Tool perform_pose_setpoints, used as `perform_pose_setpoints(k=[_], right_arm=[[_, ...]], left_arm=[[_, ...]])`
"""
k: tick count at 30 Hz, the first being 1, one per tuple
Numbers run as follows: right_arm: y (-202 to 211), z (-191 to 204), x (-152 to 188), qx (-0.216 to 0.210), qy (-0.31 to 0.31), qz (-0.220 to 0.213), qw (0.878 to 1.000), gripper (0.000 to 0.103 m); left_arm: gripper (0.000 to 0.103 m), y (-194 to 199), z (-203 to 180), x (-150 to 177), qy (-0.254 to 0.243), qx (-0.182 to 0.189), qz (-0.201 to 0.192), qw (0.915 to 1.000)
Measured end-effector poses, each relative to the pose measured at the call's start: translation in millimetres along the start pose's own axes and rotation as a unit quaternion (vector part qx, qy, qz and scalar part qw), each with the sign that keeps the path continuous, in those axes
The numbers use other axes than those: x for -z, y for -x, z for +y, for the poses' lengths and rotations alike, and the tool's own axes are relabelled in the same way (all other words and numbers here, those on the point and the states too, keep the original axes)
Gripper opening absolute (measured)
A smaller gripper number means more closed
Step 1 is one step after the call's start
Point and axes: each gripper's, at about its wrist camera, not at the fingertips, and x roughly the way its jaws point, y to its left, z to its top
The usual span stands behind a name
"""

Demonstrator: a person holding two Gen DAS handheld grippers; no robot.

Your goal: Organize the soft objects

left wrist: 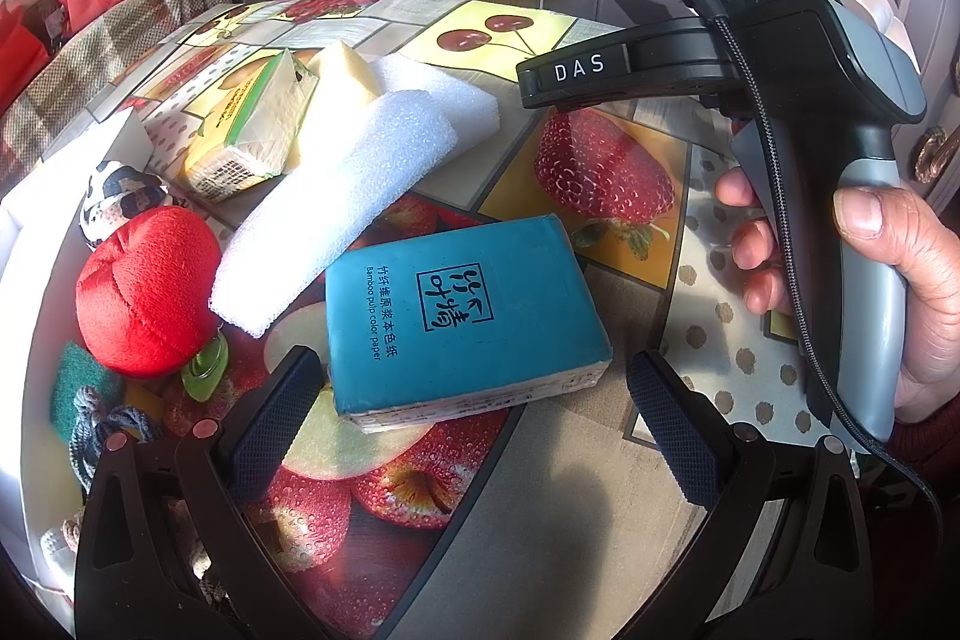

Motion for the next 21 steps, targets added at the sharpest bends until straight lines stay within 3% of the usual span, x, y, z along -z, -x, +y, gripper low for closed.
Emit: perform_pose_setpoints(k=[7, 10, 13, 15, 17, 19, 21], right_arm=[[-0.2, 0.0, -0.6, -0.001, -0.001, -0.001, 1.0, 0.103], [3.7, -1.9, 0.5, -0.018, -0.007, -0.006, 1.0, 0.103], [19.4, -15.9, 3.5, -0.098, -0.027, -0.044, 0.994, 0.103], [39.4, -30.3, 8.1, -0.174, -0.043, -0.106, 0.978, 0.103], [63.2, -40.6, 13.2, -0.247, -0.03, -0.182, 0.951, 0.103], [83.9, -43.6, 17.4, -0.297, 0.009, -0.242, 0.924, 0.103], [94.5, -38.7, 19.2, -0.343, 0.064, -0.245, 0.905, 0.103]], left_arm=[[0.102, 2.4, -5.8, -0.8, -0.002, -0.001, -0.006, 1.0], [0.102, 32.9, -16.0, 2.3, 0.007, 0.022, -0.064, 0.9977], [0.102, 81.4, -15.6, 9.8, 0.026, 0.032, -0.124, 0.9914], [0.103, 115.7, -4.6, 22.6, 0.042, 0.02, -0.164, 0.9854], [0.103, 145.6, 16.6, 39.8, 0.071, 0.001, -0.191, 0.979], [0.103, 163.4, 37.4, 58.8, 0.099, -0.042, -0.196, 0.9746], [0.103, 170.3, 55.6, 78.8, 0.123, -0.076, -0.183, 0.9723]])
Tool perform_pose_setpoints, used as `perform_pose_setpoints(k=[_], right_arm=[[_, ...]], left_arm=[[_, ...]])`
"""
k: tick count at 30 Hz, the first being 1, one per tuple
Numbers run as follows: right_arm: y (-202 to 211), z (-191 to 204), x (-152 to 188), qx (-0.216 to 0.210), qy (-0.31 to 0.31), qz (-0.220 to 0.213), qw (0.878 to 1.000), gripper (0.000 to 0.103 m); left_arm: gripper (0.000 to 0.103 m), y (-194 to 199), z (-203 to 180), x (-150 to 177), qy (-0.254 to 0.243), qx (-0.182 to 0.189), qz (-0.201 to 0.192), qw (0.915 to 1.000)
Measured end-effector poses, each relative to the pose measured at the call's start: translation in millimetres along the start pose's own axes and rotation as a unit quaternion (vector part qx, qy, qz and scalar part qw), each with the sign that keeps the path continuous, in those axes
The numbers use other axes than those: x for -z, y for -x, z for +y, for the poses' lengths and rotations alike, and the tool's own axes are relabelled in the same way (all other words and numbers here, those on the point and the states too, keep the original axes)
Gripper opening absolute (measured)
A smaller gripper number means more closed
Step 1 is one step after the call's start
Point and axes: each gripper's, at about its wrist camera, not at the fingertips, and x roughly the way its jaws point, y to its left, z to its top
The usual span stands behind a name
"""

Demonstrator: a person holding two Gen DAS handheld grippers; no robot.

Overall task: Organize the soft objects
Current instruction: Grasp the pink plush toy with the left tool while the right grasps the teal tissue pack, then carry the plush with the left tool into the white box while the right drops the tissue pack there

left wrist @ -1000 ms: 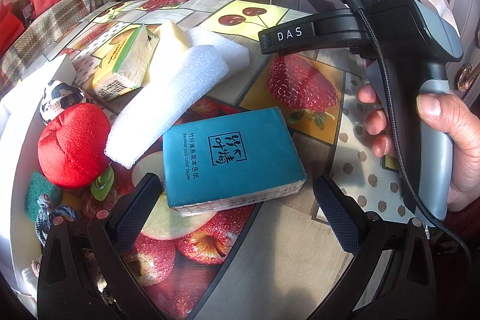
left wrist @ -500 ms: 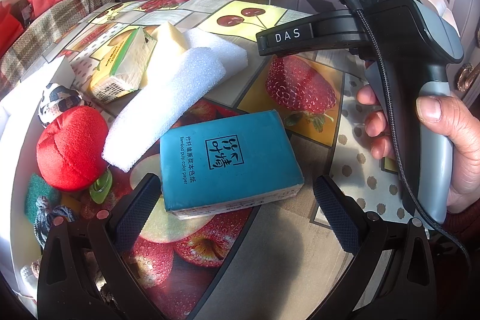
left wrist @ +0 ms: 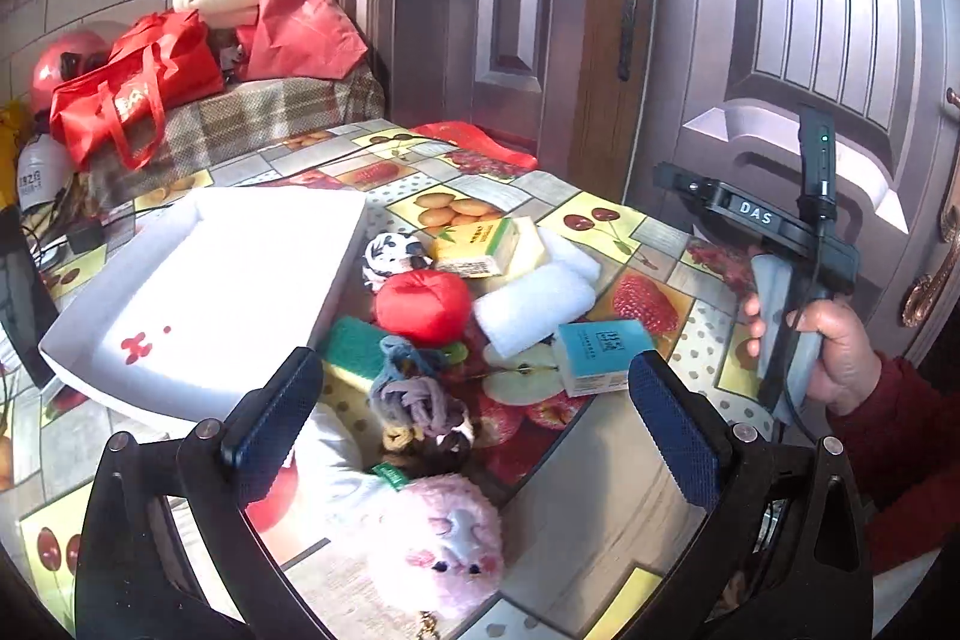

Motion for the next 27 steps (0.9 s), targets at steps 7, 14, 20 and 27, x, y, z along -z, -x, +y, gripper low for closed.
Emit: perform_pose_setpoints(k=[7, 14, 20, 27], right_arm=[[-22.8, 44.7, 27.8, -0.124, 0.14, 0.157, 0.97, 0.103], [-38.3, 64.1, 57.4, -0.148, 0.227, 0.252, 0.929, 0.103], [-47.8, 79.7, 75.7, -0.137, 0.303, 0.28, 0.901, 0.099], [-30.4, 88.2, 85.5, -0.187, 0.327, 0.287, 0.881, 0.049]], left_arm=[[0.103, -3.6, 26.0, 51.1, 0.038, 0.009, 0.1, 0.9942], [0.095, -41.0, 10.0, 65.6, 0.044, 0.02, 0.167, 0.9848], [0.063, -59.1, 8.5, 63.7, 0.049, 0.035, 0.182, 0.9814], [0.049, -35.6, -0.3, 71.4, 0.021, 0.056, 0.158, 0.9857]])
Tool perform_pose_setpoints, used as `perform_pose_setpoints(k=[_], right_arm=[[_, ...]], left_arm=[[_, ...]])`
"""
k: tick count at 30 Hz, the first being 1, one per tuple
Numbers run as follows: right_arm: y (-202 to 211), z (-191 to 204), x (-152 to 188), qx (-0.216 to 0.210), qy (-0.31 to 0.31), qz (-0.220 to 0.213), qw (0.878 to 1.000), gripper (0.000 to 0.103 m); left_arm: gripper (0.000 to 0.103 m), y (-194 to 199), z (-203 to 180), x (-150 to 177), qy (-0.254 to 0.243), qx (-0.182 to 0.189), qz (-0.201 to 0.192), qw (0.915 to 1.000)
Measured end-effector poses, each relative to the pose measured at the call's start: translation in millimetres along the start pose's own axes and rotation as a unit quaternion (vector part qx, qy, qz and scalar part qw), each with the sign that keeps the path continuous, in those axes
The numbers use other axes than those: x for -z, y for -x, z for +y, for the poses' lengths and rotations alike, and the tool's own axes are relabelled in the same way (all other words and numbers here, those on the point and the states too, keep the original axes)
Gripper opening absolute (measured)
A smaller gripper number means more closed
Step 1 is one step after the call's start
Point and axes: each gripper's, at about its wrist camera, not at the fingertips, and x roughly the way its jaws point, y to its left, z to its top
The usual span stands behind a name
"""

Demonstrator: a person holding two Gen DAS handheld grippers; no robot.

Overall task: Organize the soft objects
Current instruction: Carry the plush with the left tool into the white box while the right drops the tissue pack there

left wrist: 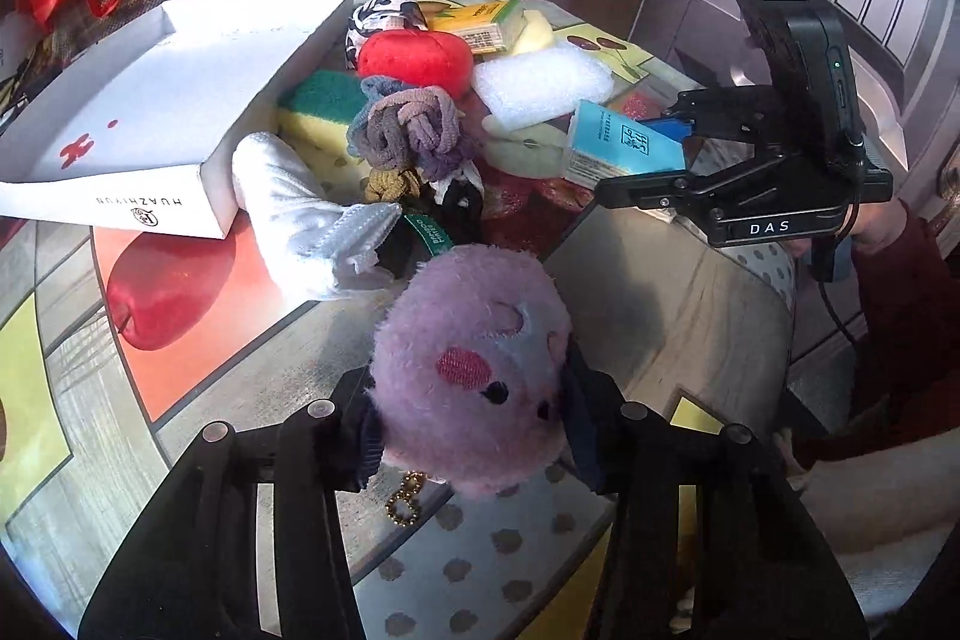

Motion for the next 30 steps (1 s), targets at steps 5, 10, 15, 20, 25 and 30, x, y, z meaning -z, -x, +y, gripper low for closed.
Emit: perform_pose_setpoints(k=[5, 10, 15, 20, 25, 30], right_arm=[[38.3, -2.4, -8.2, -0.01, -0.04, -0.112, 0.993, 0.049], [71.0, -22.4, -12.5, 0.083, -0.129, -0.255, 0.955, 0.049], [67.6, -31.5, -8.4, 0.14, -0.173, -0.281, 0.934, 0.049], [66.3, -35.0, -13.8, 0.146, -0.194, -0.296, 0.924, 0.049], [57.1, -26.7, -25.5, 0.145, -0.181, -0.294, 0.927, 0.049], [46.4, -1.8, -36.6, 0.128, -0.147, -0.287, 0.938, 0.049]], left_arm=[[0.049, 44.8, 8.1, 3.3, 0.005, -0.052, -0.124, 0.9909], [0.049, 89.2, 44.1, 14.0, 0.072, -0.216, -0.281, 0.9325], [0.049, 100.5, 78.5, 20.0, 0.121, -0.274, -0.31, 0.9024], [0.049, 95.8, 96.6, 18.0, 0.132, -0.28, -0.306, 0.9005], [0.049, 77.8, 120.9, 9.1, 0.163, -0.278, -0.275, 0.9058], [0.049, 73.5, 121.3, 3.6, 0.144, -0.287, -0.285, 0.9032]])
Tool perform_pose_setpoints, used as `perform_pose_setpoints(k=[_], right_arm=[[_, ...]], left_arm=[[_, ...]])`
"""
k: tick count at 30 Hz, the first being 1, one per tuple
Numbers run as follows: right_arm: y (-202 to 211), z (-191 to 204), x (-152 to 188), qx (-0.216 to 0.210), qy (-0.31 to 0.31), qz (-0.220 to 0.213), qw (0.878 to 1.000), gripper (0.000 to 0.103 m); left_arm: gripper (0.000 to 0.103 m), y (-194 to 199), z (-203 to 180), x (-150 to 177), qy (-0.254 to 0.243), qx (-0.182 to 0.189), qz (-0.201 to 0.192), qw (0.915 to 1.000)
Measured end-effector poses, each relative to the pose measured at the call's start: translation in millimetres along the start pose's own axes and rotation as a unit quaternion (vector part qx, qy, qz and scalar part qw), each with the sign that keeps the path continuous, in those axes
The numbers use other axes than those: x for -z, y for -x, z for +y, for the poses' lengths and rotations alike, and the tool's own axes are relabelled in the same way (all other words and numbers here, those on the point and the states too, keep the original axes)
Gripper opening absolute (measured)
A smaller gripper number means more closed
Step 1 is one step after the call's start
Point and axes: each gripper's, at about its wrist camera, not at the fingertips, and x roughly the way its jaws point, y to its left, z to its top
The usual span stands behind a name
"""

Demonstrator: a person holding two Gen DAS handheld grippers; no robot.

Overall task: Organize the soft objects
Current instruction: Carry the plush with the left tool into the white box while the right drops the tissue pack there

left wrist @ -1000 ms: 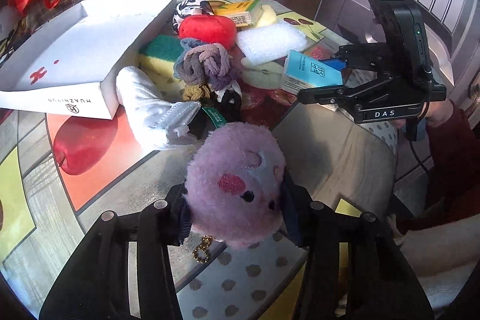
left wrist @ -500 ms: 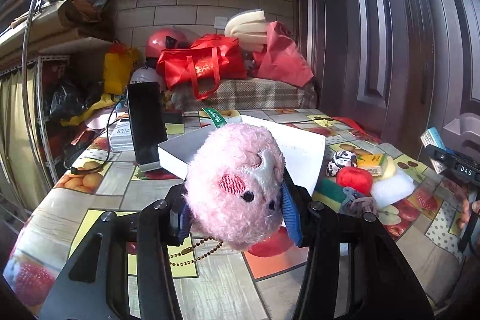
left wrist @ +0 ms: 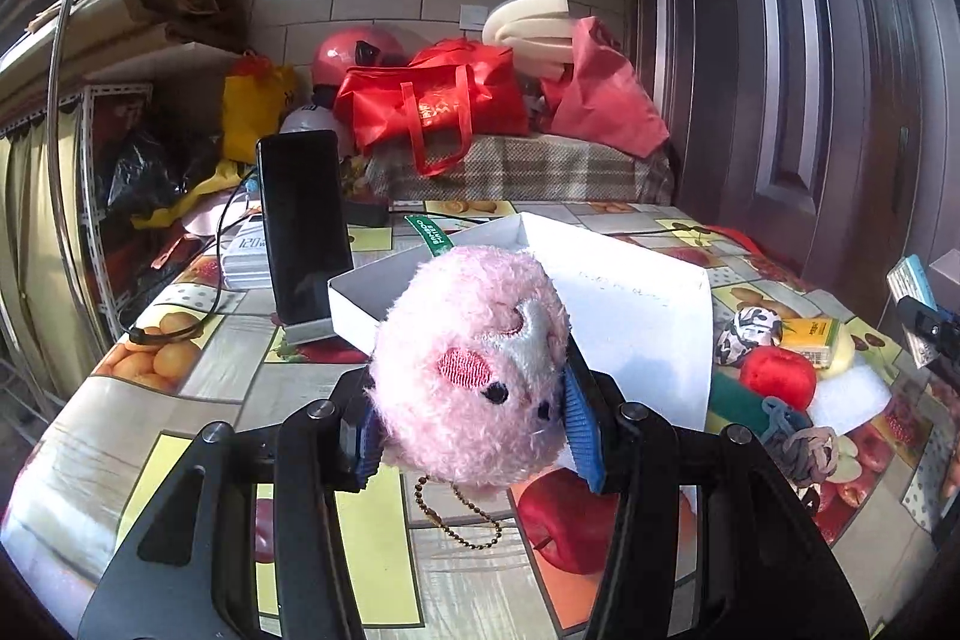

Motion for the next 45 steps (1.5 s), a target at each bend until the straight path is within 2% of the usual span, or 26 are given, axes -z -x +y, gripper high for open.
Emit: perform_pose_setpoints(k=[6, 16, 21, 27, 35, 39, 45], right_arm=[[-17.2, 44.0, -0.9, -0.043, 0.019, 0.011, 0.999, 0.049], [-62.9, 104.6, -0.9, -0.1, -0.001, 0.043, 0.994, 0.049], [-74.6, 133.9, -2.1, -0.107, 0.01, 0.04, 0.993, 0.049], [-94.6, 133.1, -10.4, -0.091, 0.008, 0.034, 0.995, 0.049], [-128.7, 94.2, -22.3, -0.01, -0.004, 0.046, 0.999, 0.049], [-143.1, 77.9, -22.0, -0.016, -0.033, 0.075, 0.996, 0.049], [-137.2, 103.3, -22.8, -0.041, 0.013, 0.06, 0.997, 0.049]], left_arm=[[0.049, -4.5, -1.0, -3.7, -0.011, -0.002, -0.014, 0.9998], [0.05, -27.4, 12.1, -12.7, -0.001, -0.028, -0.028, 0.9992], [0.05, -40.9, 15.3, -17.0, -0.001, -0.03, -0.031, 0.9991], [0.051, -61.6, 9.6, -24.6, -0.016, -0.026, -0.029, 0.9991], [0.051, -91.0, 12.9, -34.0, -0.008, -0.005, -0.002, 1.0], [0.051, -104.8, 5.3, -37.8, -0.022, 0.01, 0.016, 0.9996], [0.051, -119.5, 2.6, -42.2, -0.021, 0.011, 0.034, 0.9991]])
